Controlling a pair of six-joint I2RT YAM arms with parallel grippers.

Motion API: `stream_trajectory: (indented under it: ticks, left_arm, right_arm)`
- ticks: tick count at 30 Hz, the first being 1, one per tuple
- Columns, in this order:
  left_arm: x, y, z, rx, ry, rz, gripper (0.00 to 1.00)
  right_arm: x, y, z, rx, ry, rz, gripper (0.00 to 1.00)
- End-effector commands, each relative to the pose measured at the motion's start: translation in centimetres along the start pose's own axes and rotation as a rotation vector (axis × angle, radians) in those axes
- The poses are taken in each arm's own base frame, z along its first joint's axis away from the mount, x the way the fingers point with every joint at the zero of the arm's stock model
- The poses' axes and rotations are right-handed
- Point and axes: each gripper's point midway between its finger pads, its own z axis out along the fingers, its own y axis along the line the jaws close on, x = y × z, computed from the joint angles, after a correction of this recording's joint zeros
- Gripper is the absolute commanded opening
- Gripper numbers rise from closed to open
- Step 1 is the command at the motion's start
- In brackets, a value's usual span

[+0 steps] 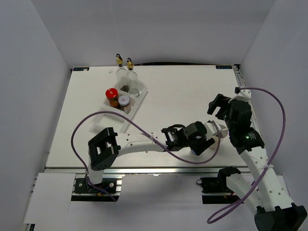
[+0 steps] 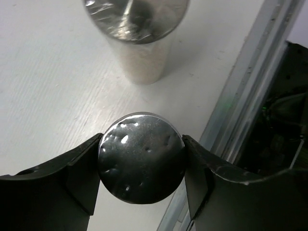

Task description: Organize the condiment bottles

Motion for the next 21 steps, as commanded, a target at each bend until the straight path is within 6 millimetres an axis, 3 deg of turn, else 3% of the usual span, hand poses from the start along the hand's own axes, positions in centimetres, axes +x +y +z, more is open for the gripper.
stream_trajectory:
  ticks: [1, 3, 8, 9, 11, 12, 13, 14, 19, 21]
  left_arm:
    - [-5.1, 2.4, -4.5, -0.13, -0.14, -0.047, 0.28]
    - [-6.2, 5.0, -7.3, -0.263, -0.187, -0.083, 0.16]
    - [-5.4, 13.6, -15.1, -0.588, -0.271, -0.291, 0.09]
    - [-4.7, 16.8, -18.3, -0.707, -0.307, -0.367, 0.09]
    - [-3.6, 20.3, -21.6, -0.837, -0.337, -0.45, 0.05]
    - [-2.4, 23.3, -23.7, -0.93, -0.343, -0.498, 0.05]
    - [-1.1, 24.4, -25.5, -0.971, -0.361, -0.55, 0.01]
    - [0.4, 26.8, -27.4, -1.053, -0.363, -0.596, 0.0]
    - [5.4, 31.7, -33.5, -1.256, -0.357, -0.718, 0.0]
    - [6.5, 32.6, -34.5, -1.273, -0.365, -0.755, 0.0]
  right_arm:
    - [-1.2, -0.1, -0.2, -0.001, -0.059, 0.0, 0.9]
    - [-1.3, -0.1, -0.2, 0.002, -0.065, 0.001, 0.9]
    - [-1.3, -0.3, -0.2, 0.01, -0.066, 0.001, 0.89]
    - [-1.3, -0.3, -0.1, 0.011, -0.063, -0.002, 0.89]
    - [-1.2, -0.3, 0.0, 0.014, -0.059, -0.003, 0.89]
    - [-1.1, -0.3, 0.1, 0.015, -0.055, -0.004, 0.9]
    - [-1.1, -0.4, 0.1, 0.018, -0.052, -0.003, 0.89]
    - [-1.1, -0.4, 0.1, 0.021, -0.052, -0.001, 0.89]
    - [-1.0, -0.8, 0.4, 0.044, -0.05, 0.002, 0.89]
    - [-1.0, -0.9, 0.5, 0.055, -0.043, 0.0, 0.89]
